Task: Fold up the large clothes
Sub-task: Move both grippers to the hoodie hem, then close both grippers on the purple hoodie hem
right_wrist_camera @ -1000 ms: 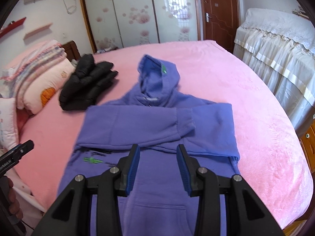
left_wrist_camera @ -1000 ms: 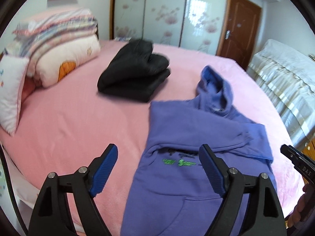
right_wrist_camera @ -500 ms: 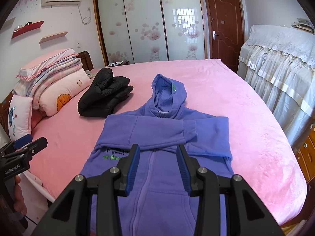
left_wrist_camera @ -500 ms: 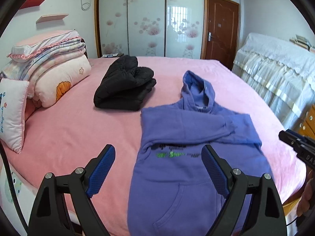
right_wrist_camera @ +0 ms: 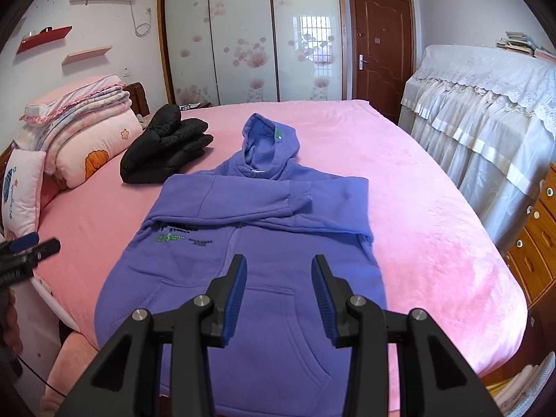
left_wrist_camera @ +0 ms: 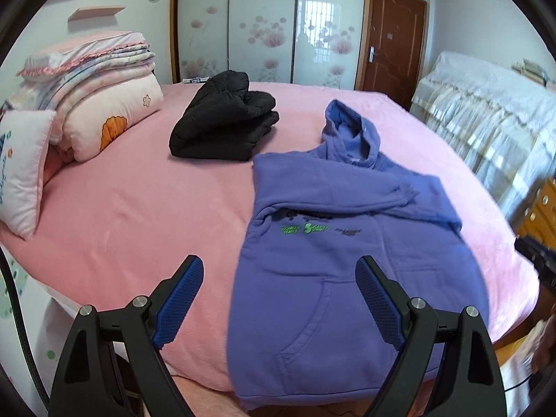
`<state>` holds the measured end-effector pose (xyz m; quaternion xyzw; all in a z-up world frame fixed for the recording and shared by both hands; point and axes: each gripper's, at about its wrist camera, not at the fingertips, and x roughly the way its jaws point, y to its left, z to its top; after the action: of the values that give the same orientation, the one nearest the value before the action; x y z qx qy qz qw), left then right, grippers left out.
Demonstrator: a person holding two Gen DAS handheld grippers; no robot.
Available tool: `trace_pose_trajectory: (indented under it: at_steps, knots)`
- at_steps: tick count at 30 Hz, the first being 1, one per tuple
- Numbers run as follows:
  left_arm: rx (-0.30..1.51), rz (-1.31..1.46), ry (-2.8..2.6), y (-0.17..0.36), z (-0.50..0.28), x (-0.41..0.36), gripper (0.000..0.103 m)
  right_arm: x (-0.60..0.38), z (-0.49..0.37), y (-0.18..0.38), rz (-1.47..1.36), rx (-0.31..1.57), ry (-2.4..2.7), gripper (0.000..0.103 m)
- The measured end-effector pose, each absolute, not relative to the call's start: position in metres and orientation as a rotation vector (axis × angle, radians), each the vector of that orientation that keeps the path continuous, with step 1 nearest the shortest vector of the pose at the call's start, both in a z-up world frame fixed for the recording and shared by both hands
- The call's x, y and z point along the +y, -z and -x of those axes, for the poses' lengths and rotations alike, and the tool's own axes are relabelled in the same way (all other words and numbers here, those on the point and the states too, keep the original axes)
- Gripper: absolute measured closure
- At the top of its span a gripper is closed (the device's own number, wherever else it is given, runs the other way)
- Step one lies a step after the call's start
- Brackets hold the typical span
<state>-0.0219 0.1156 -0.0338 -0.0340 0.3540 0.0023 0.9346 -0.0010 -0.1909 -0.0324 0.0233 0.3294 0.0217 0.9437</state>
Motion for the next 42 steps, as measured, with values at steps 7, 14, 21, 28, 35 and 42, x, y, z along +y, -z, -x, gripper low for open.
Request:
trace_pose_trajectory:
  at_steps: [7,14,21,28,35,42]
  knots:
    - [0.719,0.044,-0.031,0.042,0.034,0.12,0.015,-0.207,0.023,0.025,-0.076,0.611,-0.021,0.064]
    - [0.781,0.045,-0.037,0.062,0.043,0.132,0.015,-0.213,0.032,0.027,-0.053,0.599,-0.023,0.064]
    - [0.873,0.07,0.054,0.09,0.042,0.141,0.015,-0.217,0.038,0.039,-0.049,0.654,-0.061,0.061]
    - [1.012,0.171,0.129,0.134,0.041,0.16,0.015,-0.236,0.049,0.057,-0.07,0.714,-0.083,0.053]
    - [1.181,0.255,0.159,0.194,0.037,0.175,0.015,-0.258,0.056,0.098,-0.091,0.821,-0.067,0.053]
    - [1.271,0.338,0.214,0.237,0.035,0.173,0.031,-0.273,0.059,0.148,-0.191,0.935,-0.05,0.053]
